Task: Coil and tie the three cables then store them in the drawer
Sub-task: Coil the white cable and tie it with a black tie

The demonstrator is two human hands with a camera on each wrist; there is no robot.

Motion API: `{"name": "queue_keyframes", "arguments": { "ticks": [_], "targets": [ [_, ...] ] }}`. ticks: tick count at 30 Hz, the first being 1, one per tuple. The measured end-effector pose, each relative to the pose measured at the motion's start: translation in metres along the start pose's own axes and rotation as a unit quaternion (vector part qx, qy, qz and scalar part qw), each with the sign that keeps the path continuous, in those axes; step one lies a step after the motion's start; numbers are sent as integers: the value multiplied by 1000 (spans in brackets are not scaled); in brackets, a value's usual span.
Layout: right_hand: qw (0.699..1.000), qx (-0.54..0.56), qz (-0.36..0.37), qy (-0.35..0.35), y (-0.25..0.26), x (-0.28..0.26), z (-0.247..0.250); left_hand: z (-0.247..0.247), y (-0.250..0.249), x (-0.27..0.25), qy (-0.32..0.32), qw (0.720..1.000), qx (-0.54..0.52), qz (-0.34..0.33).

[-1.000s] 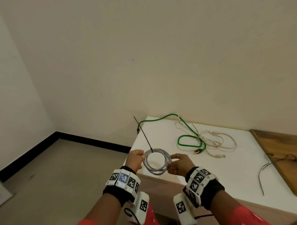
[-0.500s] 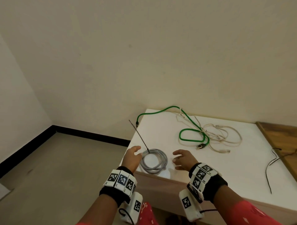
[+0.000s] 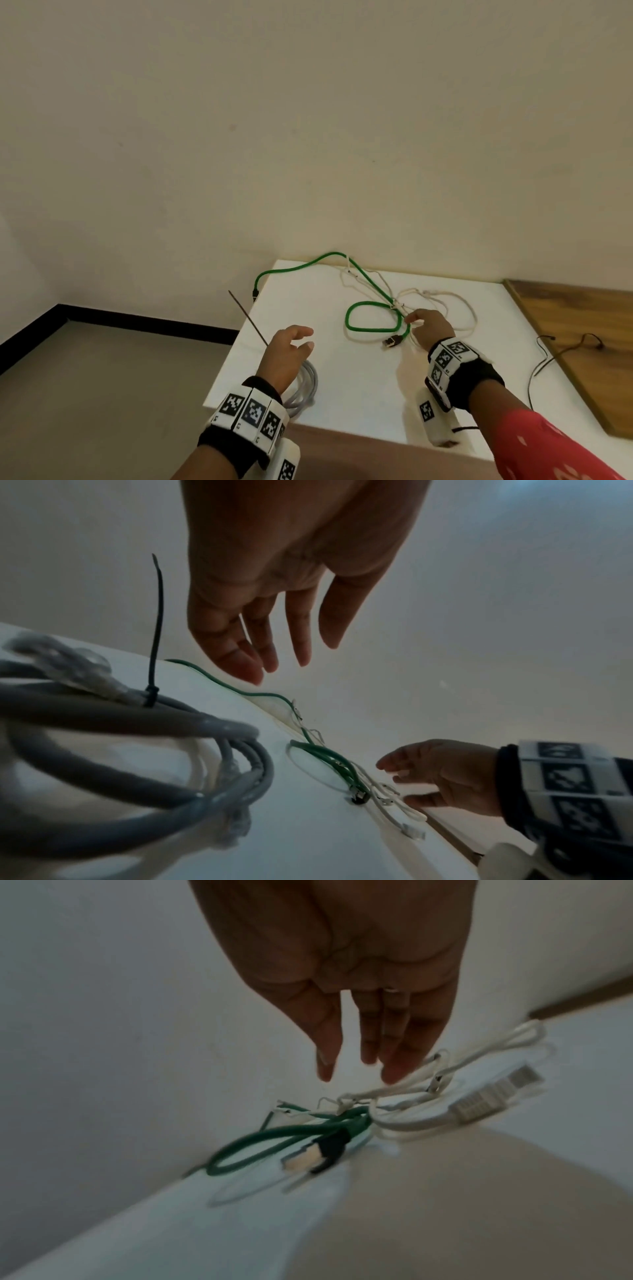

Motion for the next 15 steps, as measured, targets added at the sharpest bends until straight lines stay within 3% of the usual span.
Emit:
{"name": "queue_keyframes", "arguments": {
  "ticks": [4, 7, 13, 15],
  "targets": [
    [984, -153, 30, 83, 6, 7, -2, -4, 2, 9, 3, 1000, -19, -21],
    [974, -199, 44, 96, 7, 10, 4, -6, 4, 10, 7, 999, -24, -26],
    [988, -81, 109, -76, 16, 1, 61, -14, -4, 3, 9, 999, -28, -29],
    [985, -45, 131, -102, 20, -10, 87, -18, -12, -3, 16, 999, -34, -34]
  ]
}}
Point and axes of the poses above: each hand's wrist, its own x-axis towards the middle knuckle, its own z-axis out of the back of the hand, y = z × x, the point moved 3 cm from there along x, towards the middle knuckle, and after that the axes turned 10 degrees about y, right-handed, at the moved point
